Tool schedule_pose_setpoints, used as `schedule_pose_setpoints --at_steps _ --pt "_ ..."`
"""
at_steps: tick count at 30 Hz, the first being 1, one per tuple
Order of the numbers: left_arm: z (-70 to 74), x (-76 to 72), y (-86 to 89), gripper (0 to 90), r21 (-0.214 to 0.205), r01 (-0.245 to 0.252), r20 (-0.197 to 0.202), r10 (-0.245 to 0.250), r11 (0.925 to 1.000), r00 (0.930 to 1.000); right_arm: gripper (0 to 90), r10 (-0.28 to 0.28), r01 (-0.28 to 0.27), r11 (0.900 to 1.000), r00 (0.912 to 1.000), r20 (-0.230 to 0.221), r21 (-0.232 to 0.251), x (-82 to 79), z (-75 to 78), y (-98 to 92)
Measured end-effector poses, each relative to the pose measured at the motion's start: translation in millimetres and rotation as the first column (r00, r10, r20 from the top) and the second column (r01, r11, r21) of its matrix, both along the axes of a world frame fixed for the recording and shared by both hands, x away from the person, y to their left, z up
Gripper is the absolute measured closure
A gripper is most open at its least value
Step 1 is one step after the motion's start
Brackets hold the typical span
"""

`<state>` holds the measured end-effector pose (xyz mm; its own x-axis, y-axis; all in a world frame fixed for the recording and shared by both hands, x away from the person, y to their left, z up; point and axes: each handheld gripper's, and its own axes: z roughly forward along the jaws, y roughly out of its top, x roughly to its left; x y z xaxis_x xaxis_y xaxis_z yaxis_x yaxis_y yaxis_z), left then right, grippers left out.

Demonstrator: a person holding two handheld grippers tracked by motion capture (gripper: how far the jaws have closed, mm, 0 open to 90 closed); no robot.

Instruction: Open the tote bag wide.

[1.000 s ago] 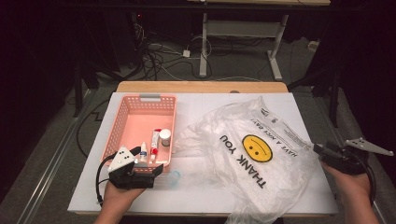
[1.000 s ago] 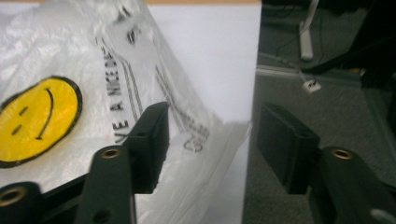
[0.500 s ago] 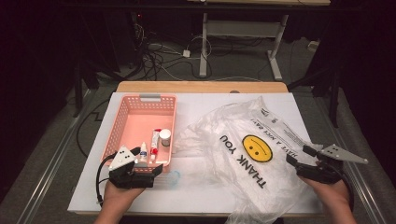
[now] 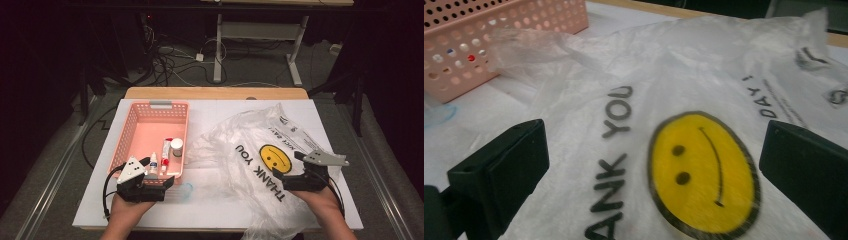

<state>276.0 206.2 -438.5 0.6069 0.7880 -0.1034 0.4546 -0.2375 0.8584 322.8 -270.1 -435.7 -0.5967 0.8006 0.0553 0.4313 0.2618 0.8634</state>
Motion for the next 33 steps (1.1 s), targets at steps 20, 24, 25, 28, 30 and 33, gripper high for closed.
schedule_pose_setpoints --at_steps 20,24,25,28,30,33 --pt "2.1 0.0 -3.2 0.0 0.007 0.024 -0.005 -0.024 0.9997 0.9997 0.2 0.151 -0.151 0.9883 0.9883 0.018 -0.023 12.7 -2.0 79.2" --pt "0.6 0.8 -0.1 0.0 -0.028 0.026 -0.007 -0.026 0.9993 0.9996 1.4 0.169 -0.168 0.9853 0.9856 0.014 -0.031 13.7 -4.8 81.4" --pt "0.6 0.8 -0.1 0.0 -0.028 0.026 -0.007 -0.026 0.9993 0.9996 1.4 0.169 -0.168 0.9853 0.9856 0.014 -0.031 13.7 -4.8 81.4" --pt "-0.9 -0.8 1.6 0.0 -0.036 0.021 -0.001 -0.021 0.9991 0.9998 8.9 0.147 -0.147 0.9876 0.9891 -0.002 -0.056 12.8 -9.9 80.3" --pt "-0.7 -1.5 2.4 0.0 -0.041 0.016 0.003 -0.016 0.9990 0.9999 15.6 0.171 -0.172 0.9833 0.9848 -0.032 -0.059 13.4 -14.3 80.5" --pt "-0.1 -1.6 2.3 0.0 -0.042 0.011 0.005 -0.011 0.9991 0.9999 18.8 0.204 -0.209 0.9759 0.9763 -0.072 -0.064 13.0 -19.7 83.4"
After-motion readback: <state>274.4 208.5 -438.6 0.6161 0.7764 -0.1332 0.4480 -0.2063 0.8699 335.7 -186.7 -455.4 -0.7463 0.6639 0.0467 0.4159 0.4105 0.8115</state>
